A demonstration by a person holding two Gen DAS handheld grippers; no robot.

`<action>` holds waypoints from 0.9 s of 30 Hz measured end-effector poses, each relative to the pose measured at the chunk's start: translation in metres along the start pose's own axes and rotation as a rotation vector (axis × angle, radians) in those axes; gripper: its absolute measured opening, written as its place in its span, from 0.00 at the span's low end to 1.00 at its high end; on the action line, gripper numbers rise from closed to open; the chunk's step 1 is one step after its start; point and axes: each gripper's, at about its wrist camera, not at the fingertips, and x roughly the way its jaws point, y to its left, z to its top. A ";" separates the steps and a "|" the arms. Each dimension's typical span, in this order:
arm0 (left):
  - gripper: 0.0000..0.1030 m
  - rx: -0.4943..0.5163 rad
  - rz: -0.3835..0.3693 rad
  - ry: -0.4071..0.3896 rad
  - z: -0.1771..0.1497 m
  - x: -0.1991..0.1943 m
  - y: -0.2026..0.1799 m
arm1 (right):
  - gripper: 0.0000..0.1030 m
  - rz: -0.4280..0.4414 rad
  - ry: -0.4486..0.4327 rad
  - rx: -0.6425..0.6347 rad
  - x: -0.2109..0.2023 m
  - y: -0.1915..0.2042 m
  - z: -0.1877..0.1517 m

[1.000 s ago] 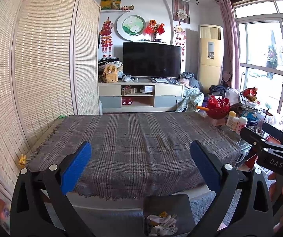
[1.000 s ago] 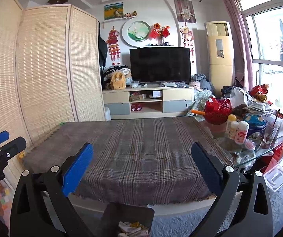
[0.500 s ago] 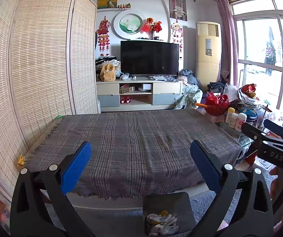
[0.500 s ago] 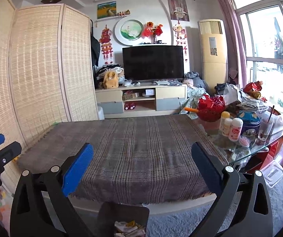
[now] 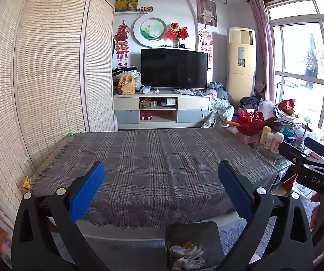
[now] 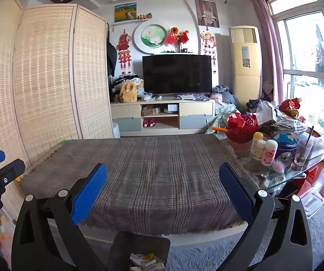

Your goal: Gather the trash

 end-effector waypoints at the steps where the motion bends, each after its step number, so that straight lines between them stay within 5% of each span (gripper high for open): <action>1: 0.92 -0.002 0.000 -0.002 0.000 0.000 0.000 | 0.97 -0.001 0.000 0.001 0.000 0.000 0.000; 27: 0.92 0.001 0.026 0.003 0.002 -0.002 0.000 | 0.97 -0.009 -0.002 -0.001 -0.002 -0.003 0.001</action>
